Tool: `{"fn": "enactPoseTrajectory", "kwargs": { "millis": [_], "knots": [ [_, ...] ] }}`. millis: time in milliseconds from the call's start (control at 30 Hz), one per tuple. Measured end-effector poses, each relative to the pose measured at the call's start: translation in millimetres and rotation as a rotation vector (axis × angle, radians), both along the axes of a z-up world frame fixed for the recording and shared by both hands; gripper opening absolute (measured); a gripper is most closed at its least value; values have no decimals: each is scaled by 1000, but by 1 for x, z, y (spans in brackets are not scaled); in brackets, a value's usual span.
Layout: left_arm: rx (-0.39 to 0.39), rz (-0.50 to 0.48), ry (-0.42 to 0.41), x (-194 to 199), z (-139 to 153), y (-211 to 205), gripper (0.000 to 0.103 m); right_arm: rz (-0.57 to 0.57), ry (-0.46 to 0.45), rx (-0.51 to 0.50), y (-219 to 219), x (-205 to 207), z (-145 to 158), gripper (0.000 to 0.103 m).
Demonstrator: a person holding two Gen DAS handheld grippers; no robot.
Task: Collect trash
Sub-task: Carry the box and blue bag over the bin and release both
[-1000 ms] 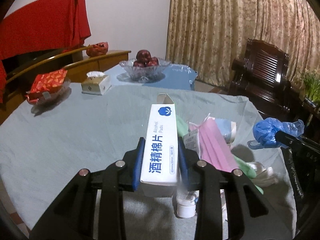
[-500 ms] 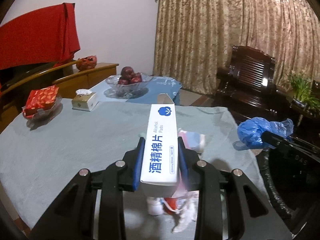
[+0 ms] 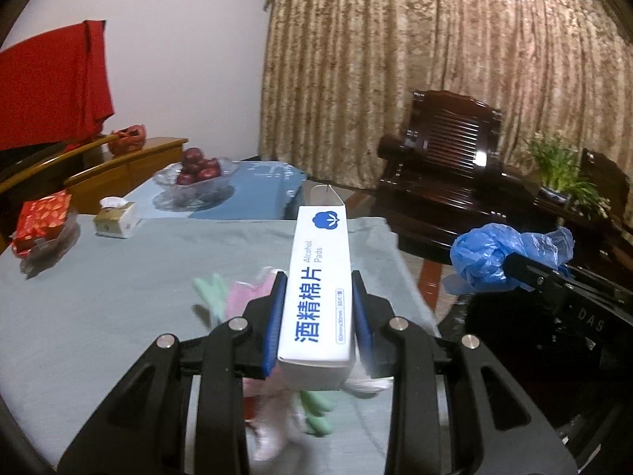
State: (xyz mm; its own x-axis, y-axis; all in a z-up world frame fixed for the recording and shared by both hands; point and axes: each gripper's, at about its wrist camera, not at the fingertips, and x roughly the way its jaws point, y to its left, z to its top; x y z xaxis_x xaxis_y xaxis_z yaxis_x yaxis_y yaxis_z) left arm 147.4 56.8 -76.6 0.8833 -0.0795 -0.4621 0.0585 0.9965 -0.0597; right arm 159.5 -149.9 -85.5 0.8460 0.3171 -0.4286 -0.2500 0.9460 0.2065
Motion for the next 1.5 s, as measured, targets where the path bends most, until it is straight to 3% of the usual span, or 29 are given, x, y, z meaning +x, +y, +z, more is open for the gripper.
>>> {"fn": "enactPoseTrajectory", "kwargs": {
  "millis": [633, 1200, 1267, 1333, 1400, 1500],
  "knots": [
    [-22, -254, 40, 8, -18, -128, 30, -244, 60, -37, -117, -45, -18, 27],
    [-23, -411, 141, 20, -60, -211, 31, -361, 157, -31, -169, -57, -52, 27],
    [-28, -421, 163, 22, -64, -213, 33, -367, 170, -29, -172, -57, -55, 28],
    [-29, -426, 169, 22, -66, -214, 41, -375, 181, -33, -175, -58, -59, 35],
    [-34, -420, 165, 20, -66, -212, 55, -378, 187, -38, -177, -59, -61, 40],
    [-35, -408, 162, 19, -64, -209, 64, -381, 189, -41, -177, -59, -61, 50]
  ]
}}
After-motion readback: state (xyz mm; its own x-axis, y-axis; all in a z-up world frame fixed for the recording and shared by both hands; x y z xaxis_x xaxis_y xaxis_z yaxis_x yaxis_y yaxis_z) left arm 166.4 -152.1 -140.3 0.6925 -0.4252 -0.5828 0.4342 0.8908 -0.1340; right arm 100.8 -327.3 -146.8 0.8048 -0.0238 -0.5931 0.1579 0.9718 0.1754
